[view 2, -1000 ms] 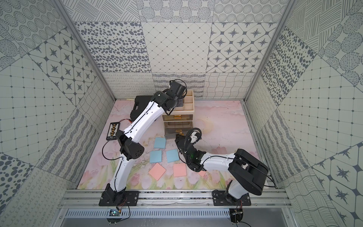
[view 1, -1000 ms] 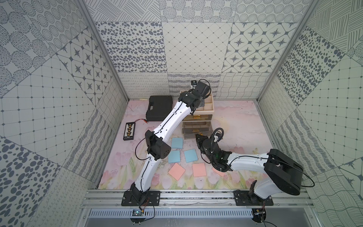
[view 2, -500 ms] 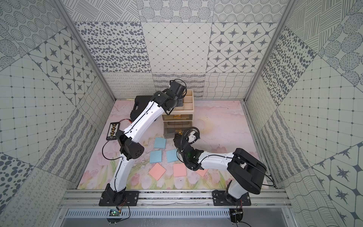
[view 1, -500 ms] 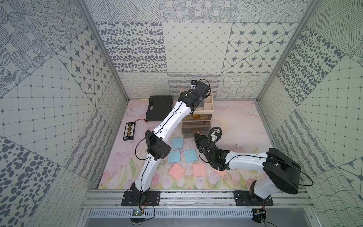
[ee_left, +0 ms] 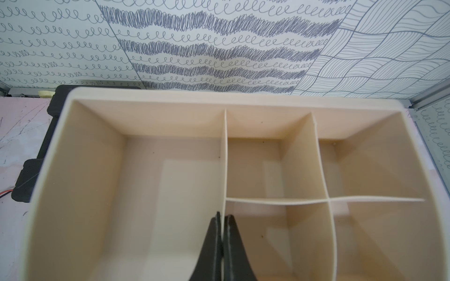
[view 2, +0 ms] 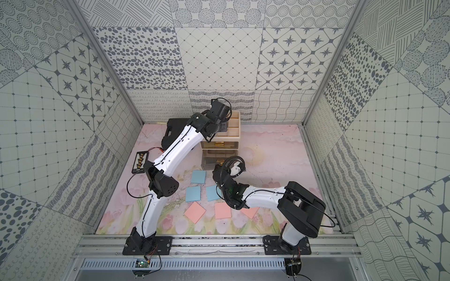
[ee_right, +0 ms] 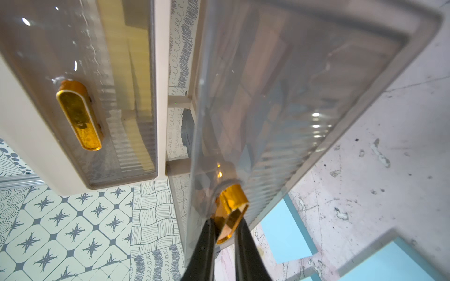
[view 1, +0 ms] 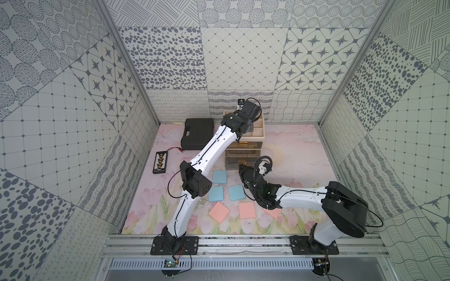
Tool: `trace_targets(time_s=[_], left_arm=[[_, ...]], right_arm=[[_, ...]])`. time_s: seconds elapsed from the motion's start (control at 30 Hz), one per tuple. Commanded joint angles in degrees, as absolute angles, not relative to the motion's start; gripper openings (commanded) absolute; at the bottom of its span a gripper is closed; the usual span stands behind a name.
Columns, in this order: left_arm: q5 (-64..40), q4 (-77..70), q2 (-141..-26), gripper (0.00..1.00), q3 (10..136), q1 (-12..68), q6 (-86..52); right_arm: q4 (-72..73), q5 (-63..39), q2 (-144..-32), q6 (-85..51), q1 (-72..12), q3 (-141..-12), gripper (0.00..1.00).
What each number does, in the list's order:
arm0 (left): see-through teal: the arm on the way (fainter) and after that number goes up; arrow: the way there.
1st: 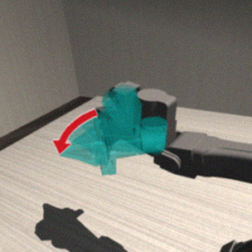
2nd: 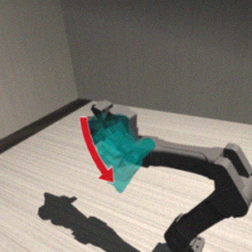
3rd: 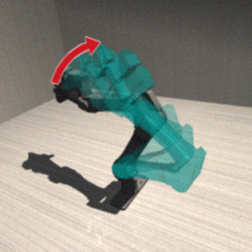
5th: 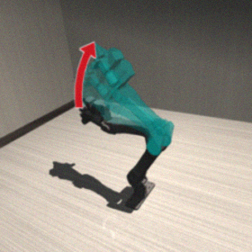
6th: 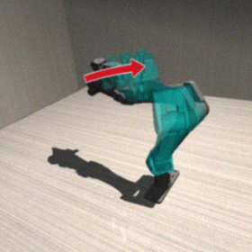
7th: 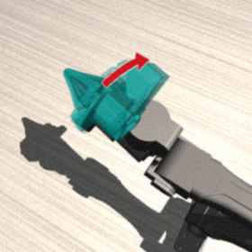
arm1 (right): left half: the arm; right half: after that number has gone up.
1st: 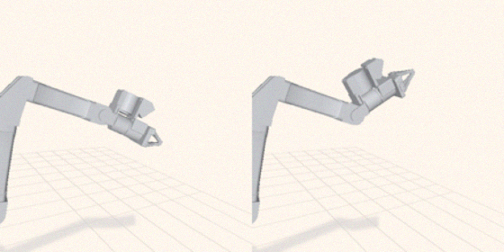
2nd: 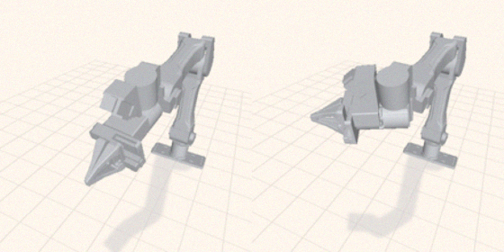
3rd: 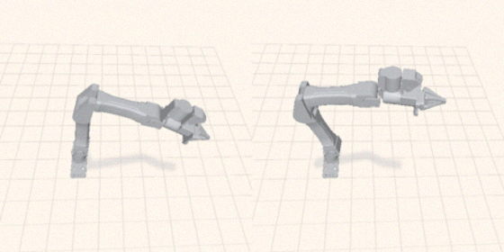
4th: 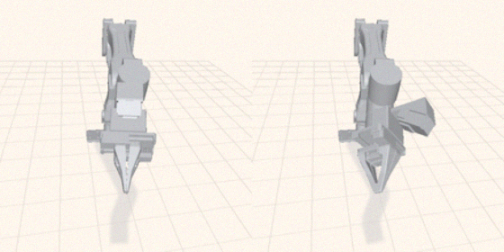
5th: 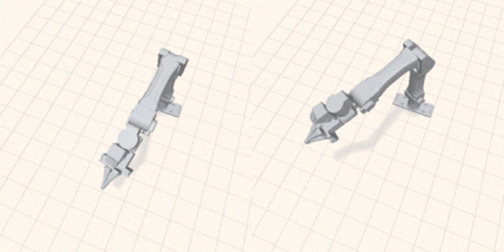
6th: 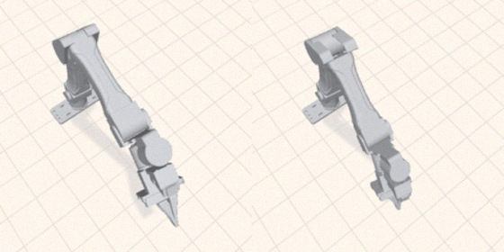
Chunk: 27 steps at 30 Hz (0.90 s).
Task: Please put the sticky notes in the drawer by color
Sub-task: Open the drawer in the storage box.
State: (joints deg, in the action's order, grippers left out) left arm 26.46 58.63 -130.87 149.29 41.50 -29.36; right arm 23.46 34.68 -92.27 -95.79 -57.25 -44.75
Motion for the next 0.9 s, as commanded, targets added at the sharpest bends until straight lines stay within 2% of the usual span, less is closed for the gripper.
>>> trace_targets(time_s=[0.0,0.3,0.53,0.63,0.8,0.87], left_arm=[[28.1,60.9,-131.7,0.00,148.9,41.8,-26.9],[27.9,60.9,-131.5,0.00,148.8,42.0,-26.5],[27.6,60.6,-131.4,0.00,148.9,42.0,-25.8],[27.8,60.5,-131.1,0.00,149.0,41.9,-25.8],[26.3,60.1,-131.0,0.00,148.9,41.7,-26.3],[25.6,60.0,-130.9,0.03,149.0,41.4,-26.5]], right_arm=[[27.6,36.0,-94.2,-92.8,-56.8,-47.6,0.00],[25.8,38.4,-92.7,-92.6,-56.2,-47.4,0.00],[27.6,36.4,-93.8,-91.5,-54.3,-47.6,0.00],[28.7,35.4,-93.9,-90.9,-53.7,-47.3,0.12],[29.8,34.3,-93.2,-89.2,-53.2,-47.3,0.45],[30.8,33.7,-92.7,-87.3,-52.9,-47.4,0.48]])
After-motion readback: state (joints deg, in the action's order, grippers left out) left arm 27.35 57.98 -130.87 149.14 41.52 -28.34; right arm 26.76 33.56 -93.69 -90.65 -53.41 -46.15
